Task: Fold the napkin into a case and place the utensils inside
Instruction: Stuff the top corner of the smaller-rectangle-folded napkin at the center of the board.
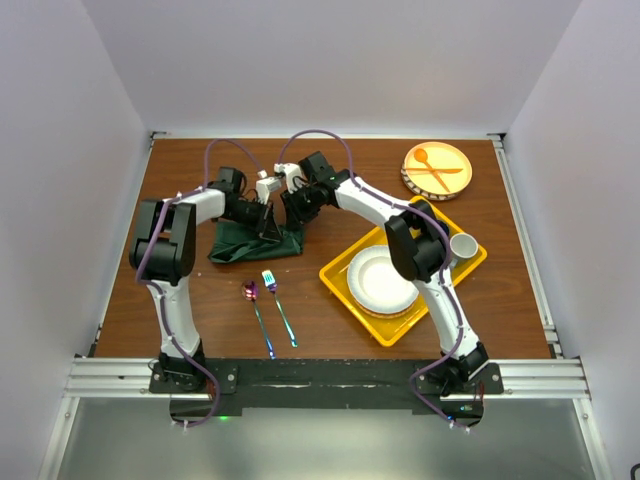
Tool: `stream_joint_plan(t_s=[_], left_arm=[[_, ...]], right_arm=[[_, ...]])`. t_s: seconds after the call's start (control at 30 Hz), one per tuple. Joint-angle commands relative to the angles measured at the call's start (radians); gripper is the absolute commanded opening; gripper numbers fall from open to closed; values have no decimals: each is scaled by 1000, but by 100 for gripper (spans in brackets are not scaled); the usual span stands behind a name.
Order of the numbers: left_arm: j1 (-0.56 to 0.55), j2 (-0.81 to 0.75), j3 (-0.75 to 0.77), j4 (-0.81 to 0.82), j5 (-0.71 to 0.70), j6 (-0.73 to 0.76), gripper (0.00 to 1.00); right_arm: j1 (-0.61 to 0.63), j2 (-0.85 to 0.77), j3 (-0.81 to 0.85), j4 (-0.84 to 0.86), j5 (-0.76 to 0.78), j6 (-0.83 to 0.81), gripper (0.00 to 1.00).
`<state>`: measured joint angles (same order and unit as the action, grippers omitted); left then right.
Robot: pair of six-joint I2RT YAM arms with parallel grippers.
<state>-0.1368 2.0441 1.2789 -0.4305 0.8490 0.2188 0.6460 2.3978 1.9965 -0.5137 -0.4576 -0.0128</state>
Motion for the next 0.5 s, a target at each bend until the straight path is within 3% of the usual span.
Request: stream_joint_plan(t_s=[0.0,0.13,0.27,0.47], left_arm=[[13,47,0,-4,-56,-4,0],[19,51,-1,1,-48,-21,0],[23,59,-4,9,-39,-38,0],[26,62,-10,15,-33,-42,0]], right_arm=[[24,-32,5,-23,17,-64,24],[26,-29,18,-31,31,-76,17],[27,-32,32,-49,11,-67,23],[23,-123,-83,58,-6,-13,23]])
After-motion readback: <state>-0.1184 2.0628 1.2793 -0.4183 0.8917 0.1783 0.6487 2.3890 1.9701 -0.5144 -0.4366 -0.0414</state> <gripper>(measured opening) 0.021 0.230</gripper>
